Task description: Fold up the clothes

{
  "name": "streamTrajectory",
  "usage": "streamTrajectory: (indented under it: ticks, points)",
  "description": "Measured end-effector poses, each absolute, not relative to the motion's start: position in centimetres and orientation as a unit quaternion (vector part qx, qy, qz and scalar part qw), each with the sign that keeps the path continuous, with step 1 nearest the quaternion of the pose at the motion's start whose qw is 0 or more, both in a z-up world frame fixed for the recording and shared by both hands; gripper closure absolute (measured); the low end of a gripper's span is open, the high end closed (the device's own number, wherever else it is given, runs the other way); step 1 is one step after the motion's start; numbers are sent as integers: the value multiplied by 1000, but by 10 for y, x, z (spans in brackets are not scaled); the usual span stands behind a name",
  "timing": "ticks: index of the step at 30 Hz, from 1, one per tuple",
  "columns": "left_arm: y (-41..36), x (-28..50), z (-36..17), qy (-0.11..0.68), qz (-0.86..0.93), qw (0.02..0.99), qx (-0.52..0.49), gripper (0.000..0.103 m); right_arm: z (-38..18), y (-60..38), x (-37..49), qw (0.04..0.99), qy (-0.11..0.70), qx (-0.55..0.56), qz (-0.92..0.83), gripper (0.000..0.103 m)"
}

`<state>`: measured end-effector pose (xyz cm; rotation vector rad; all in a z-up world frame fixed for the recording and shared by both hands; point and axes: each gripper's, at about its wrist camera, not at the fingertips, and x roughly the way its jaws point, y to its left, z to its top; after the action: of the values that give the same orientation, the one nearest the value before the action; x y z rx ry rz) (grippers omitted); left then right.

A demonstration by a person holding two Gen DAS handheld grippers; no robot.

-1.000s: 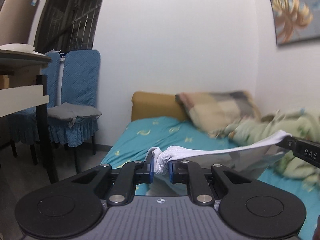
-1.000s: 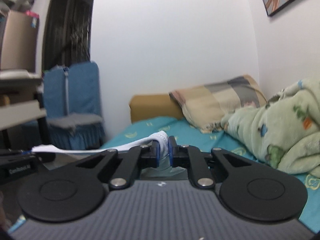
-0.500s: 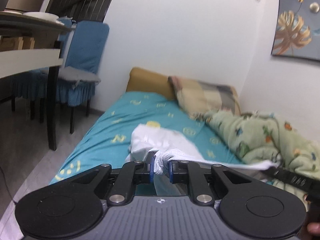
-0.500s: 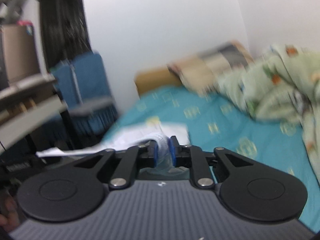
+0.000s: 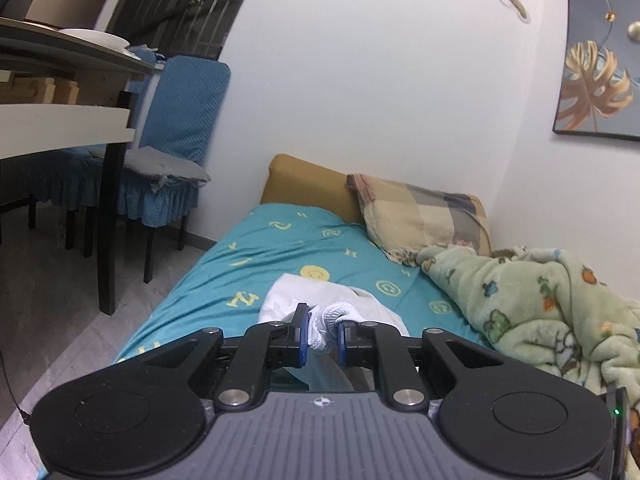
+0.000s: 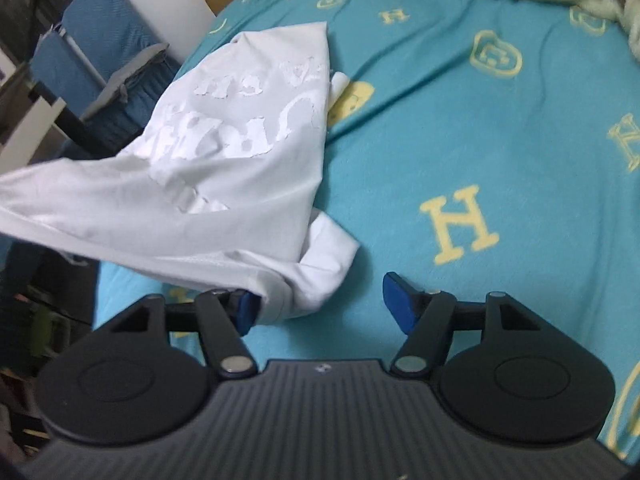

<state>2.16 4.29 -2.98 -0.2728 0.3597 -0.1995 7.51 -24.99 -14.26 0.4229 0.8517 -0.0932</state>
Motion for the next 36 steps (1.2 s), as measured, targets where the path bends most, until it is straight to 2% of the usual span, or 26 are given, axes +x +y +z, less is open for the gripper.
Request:
streamTrajectory:
  ticks: [9,13,16,18,20,21,24,25,28,29,36]
  points:
    - [44,15,-18,157,-134,963,-171,88,-35,-249,16,980,84,74,-168,36]
    - [43,10,-17,158,-153,958,-184,88,-16,-247,2,988,42,59,-139,35]
    - [43,16,-23,189,-146,954,-180,83,-3,-245,-8,992,12,49,-116,36]
    - [43,24,-29,219,-142,948,-181,75,-8,-245,-4,992,31,52,-112,36]
    - [42,30,-36,248,-134,944,-170,60,-14,-245,1,991,53,55,-107,36]
    - [41,31,-39,257,-129,944,-160,57,-17,-245,3,991,64,57,-105,36]
    - [32,37,-51,283,-112,944,-126,30,-26,-245,11,989,96,61,-99,36]
    - [29,40,-55,293,-105,943,-115,16,-29,-245,13,988,107,63,-96,36]
    - [18,49,-74,306,-92,944,-80,10,-38,-244,20,984,137,63,-93,36]
    - [15,53,-82,307,-88,945,-72,6,-40,-244,22,983,142,61,-95,36]
    - [-13,82,-138,318,-74,945,-30,3,-57,-246,37,976,181,62,-102,36]
